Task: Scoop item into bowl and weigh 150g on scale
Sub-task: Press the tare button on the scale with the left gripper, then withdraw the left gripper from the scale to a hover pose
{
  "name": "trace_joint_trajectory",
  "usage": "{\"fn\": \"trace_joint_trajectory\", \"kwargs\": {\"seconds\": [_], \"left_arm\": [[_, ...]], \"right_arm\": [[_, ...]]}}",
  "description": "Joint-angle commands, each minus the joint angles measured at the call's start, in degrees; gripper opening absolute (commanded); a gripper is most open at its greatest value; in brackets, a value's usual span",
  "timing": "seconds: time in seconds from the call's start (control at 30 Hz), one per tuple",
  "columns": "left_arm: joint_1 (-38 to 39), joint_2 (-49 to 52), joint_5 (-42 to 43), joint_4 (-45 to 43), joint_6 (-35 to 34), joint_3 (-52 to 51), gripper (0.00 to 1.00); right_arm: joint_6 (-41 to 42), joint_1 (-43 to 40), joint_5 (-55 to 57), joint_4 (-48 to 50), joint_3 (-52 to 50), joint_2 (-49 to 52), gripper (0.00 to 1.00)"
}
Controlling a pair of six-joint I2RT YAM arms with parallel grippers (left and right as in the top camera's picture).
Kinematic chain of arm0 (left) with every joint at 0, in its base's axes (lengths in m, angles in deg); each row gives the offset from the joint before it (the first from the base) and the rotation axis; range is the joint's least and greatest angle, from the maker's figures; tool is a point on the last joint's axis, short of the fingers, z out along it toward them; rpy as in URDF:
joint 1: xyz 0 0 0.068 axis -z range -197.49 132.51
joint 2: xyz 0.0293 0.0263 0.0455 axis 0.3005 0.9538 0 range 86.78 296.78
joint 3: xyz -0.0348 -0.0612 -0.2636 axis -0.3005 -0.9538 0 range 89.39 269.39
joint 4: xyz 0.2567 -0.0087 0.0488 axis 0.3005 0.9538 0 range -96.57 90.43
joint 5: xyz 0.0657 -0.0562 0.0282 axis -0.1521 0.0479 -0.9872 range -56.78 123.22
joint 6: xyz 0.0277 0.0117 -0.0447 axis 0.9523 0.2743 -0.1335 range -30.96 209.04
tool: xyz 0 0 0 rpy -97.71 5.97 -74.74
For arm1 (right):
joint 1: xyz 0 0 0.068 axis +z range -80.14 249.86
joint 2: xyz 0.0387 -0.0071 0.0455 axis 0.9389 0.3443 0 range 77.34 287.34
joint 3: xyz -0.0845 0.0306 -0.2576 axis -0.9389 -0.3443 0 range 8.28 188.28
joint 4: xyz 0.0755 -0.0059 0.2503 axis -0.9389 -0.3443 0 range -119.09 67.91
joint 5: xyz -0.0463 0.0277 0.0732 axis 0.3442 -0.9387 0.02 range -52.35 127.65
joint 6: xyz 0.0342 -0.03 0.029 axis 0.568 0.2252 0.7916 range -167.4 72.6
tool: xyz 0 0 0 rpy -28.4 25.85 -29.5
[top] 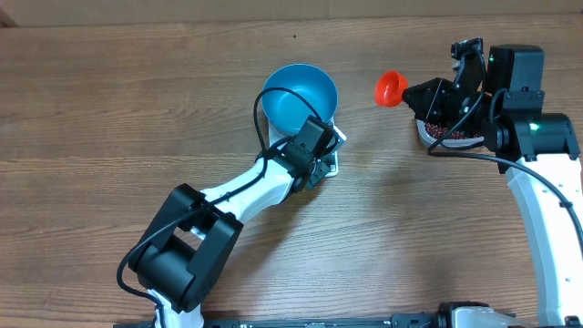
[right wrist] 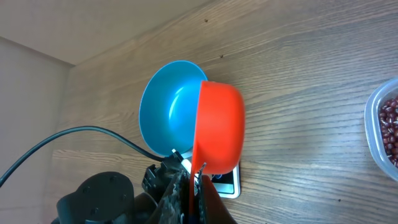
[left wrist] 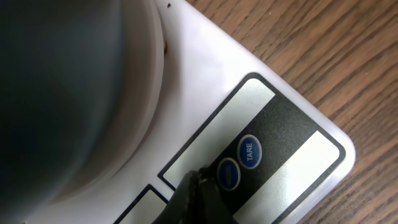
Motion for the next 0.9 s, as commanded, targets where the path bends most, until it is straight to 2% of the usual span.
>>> {"fn": "trace_joint_trajectory", "kwargs": {"seconds": [0.0, 0.33, 0.5, 0.67, 0.87], "left_arm": [[-0.1, 3.0, 4.6, 0.2, 2.6, -2.8, 0.04], [-0.1, 0.0, 4.0, 1.4, 2.6, -2.5, 0.04], [-0.1, -7.7, 4.1, 4.7, 2.2, -1.2, 0.04], [-0.1, -17.5, 7.1, 8.3, -1.3, -1.2, 0.04], [-0.1, -24.3, 10.7, 8.4, -1.5, -1.2, 0.04]], "right_arm": [[-0.5, -0.1, 0.1, 0.0, 0.4, -0.2, 0.04], [-0.5, -0.1, 0.1, 0.0, 0.4, -0.2, 0.04], [-0.4, -0.1, 0.1, -0.2, 0.4, -0.2, 0.04], [-0.4, -0.1, -0.3, -1.2, 0.4, -0.2, 0.04], [-0.2, -0.1, -0.3, -2.6, 0.4, -0.2, 0.04]]}}
